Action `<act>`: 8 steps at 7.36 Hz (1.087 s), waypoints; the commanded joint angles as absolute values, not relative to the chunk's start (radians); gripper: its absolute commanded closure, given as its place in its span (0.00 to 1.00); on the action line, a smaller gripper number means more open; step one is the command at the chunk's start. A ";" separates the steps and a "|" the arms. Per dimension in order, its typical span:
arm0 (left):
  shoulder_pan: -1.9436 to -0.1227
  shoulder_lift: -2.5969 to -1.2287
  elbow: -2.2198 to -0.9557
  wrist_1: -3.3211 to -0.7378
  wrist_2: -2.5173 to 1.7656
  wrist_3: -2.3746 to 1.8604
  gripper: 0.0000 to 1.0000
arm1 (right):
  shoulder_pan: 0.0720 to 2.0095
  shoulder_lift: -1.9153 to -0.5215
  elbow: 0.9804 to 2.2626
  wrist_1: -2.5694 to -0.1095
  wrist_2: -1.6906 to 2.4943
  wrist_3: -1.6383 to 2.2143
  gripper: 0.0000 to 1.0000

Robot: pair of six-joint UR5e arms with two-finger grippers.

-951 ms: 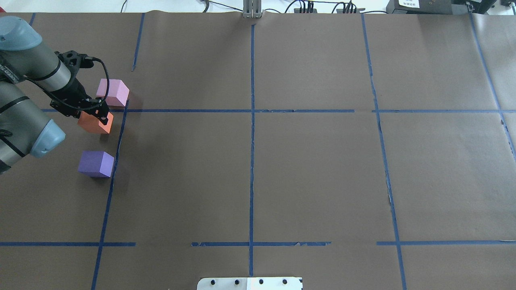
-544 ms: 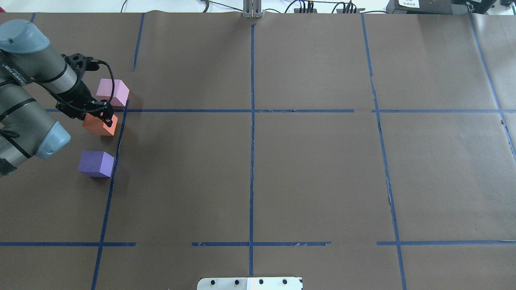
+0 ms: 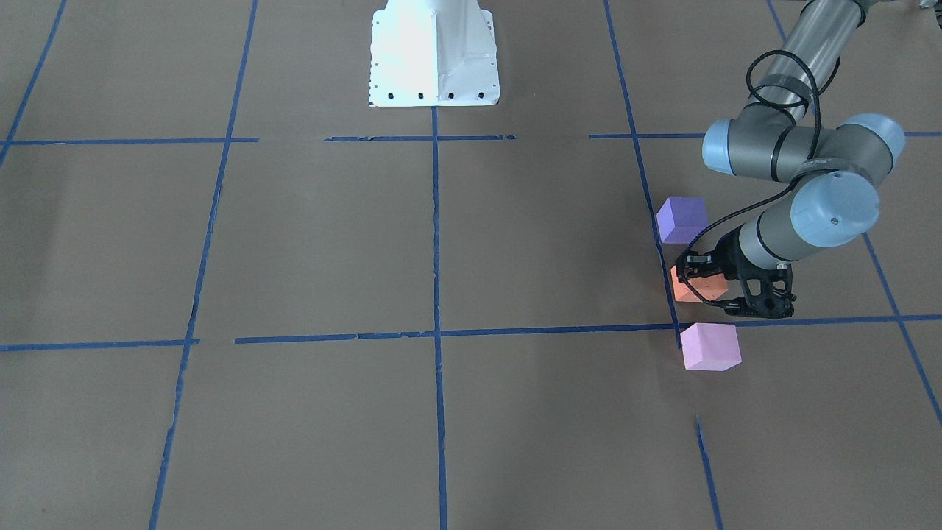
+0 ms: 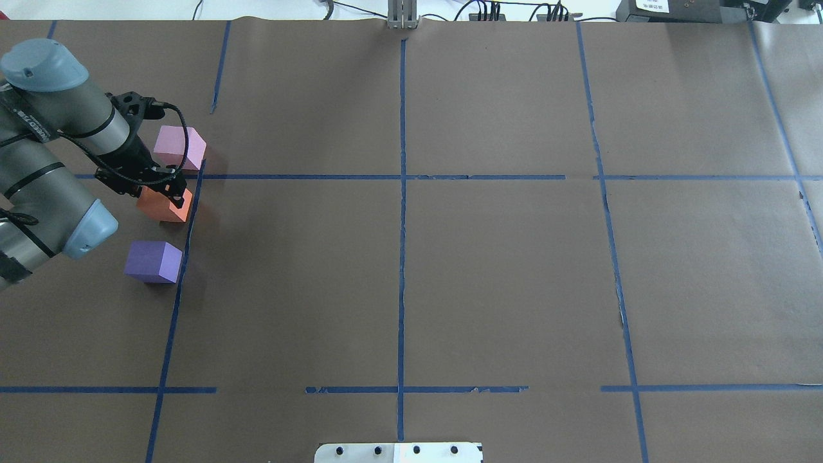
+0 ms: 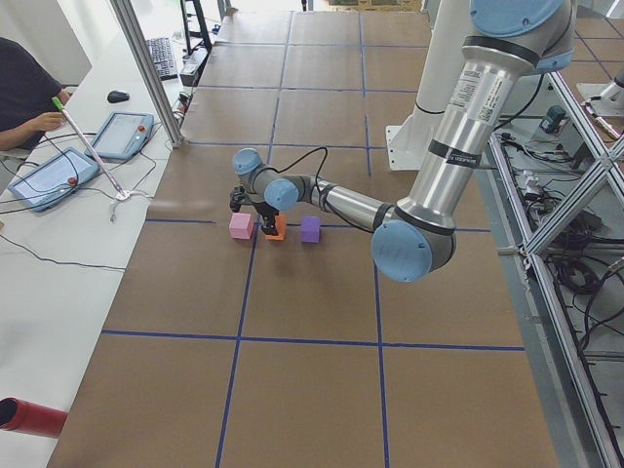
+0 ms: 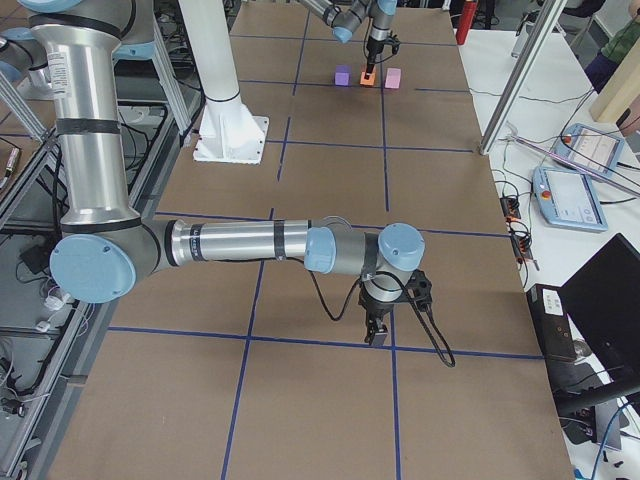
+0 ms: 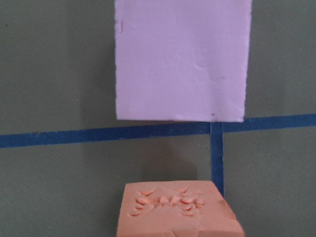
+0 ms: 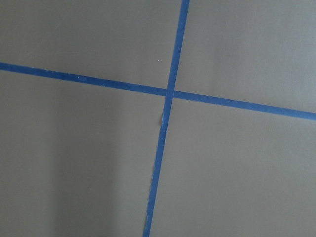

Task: Arrange blocks in a line
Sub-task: 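Adjust the orange cube into line between the pink and purple cubes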

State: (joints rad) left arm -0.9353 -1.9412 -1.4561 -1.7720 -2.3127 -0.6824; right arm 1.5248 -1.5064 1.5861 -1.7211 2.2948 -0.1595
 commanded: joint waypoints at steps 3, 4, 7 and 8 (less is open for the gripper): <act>-0.934 -1.940 -1.450 -1.773 -2.313 -0.683 0.04 | 1.525 -1.506 1.586 -1.721 2.295 -0.160 0.00; -0.934 -1.940 -1.450 -1.773 -2.313 -0.683 0.01 | 1.525 -1.505 1.586 -1.721 2.295 -0.160 0.00; -0.943 -1.933 -1.485 -1.770 -2.312 -0.686 0.00 | 1.525 -1.506 1.586 -1.721 2.295 -0.160 0.00; -0.949 -1.913 -1.533 -1.769 -2.310 -0.684 0.00 | 1.525 -1.506 1.586 -1.721 2.295 -0.160 0.00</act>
